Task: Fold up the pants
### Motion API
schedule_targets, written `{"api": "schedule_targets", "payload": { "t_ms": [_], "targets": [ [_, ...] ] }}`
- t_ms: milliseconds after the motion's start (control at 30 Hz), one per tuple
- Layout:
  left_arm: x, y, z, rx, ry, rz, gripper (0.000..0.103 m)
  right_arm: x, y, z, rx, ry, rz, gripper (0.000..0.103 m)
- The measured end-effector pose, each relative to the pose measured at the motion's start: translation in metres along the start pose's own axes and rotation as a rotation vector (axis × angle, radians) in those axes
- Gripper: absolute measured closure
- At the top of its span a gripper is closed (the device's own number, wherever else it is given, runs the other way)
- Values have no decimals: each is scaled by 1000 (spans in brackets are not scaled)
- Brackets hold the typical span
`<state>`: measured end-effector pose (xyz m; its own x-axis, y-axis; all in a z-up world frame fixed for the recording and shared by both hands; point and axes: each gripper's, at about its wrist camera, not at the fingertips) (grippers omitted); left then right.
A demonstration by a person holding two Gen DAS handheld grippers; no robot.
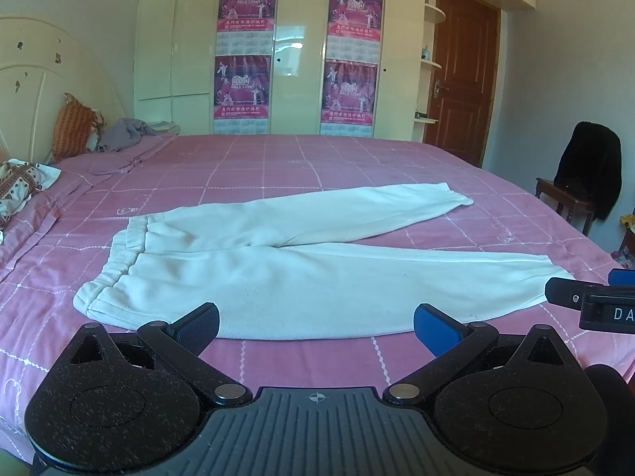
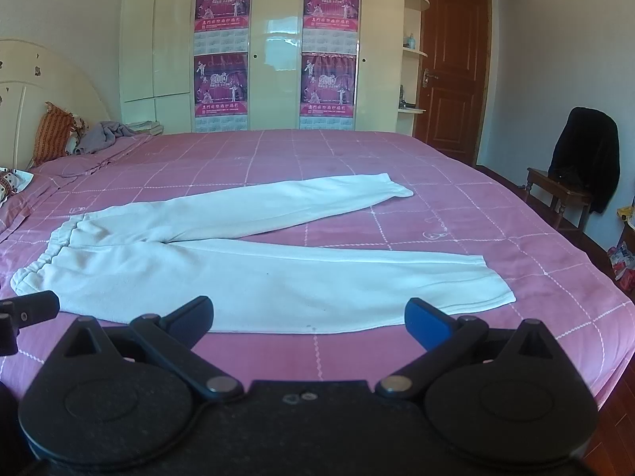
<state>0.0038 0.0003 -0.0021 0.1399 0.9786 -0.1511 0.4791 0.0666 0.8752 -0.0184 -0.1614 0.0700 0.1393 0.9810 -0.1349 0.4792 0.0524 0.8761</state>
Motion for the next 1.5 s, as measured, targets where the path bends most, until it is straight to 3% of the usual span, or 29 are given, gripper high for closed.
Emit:
{"api": "schedule_targets", "payload": {
  "t_ms": [1200, 1500],
  "targets": [
    [-6, 0, 0, 6, 3, 6, 0, 1, -1, -1, 8, 10, -9, 0],
    [3, 1, 11, 39, 22, 10, 0, 8, -6, 1, -3, 46, -29, 0]
  ]
}}
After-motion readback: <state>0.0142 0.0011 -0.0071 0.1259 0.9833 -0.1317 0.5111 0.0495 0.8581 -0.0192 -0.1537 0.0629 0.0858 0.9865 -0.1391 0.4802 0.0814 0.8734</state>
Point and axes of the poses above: each gripper's, at about its wrist camera, not at the fingertips, and z roughly the way its jaws point, x to its left, y to its top, and after that the axes turned 12 degrees about -y, right-handed
